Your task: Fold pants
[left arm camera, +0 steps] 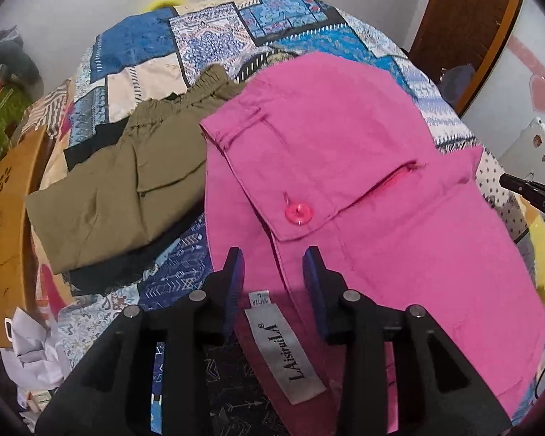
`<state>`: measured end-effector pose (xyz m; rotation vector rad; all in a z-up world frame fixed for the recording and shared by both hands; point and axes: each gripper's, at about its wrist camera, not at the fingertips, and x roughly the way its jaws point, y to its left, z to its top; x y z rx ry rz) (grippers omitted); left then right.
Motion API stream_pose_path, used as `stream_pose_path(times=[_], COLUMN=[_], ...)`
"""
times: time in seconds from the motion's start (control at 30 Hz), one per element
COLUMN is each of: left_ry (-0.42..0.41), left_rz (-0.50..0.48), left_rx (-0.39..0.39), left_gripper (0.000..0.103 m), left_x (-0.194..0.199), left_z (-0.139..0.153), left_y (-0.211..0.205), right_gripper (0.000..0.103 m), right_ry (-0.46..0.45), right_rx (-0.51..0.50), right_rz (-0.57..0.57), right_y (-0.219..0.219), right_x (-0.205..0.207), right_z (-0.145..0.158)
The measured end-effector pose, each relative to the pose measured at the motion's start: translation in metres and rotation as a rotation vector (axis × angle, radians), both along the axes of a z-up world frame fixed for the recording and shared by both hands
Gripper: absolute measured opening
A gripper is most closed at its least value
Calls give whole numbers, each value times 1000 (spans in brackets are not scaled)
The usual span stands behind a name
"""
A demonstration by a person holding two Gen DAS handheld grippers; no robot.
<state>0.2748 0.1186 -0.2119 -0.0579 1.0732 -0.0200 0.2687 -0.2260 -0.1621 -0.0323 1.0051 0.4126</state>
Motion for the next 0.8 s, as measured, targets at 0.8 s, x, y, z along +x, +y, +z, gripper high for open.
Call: stream_pose_path(times=[0.8], left_ry=[49], left_rz=[29], left_rx=[-125], left_gripper=[56], left_x=[54], left_z=[-23], left_y=[8], right_gripper=[25], right_ry=[139], right_rx=[135], right_rz=[15], right_y=[38], right_x=[54], right_z=[-54])
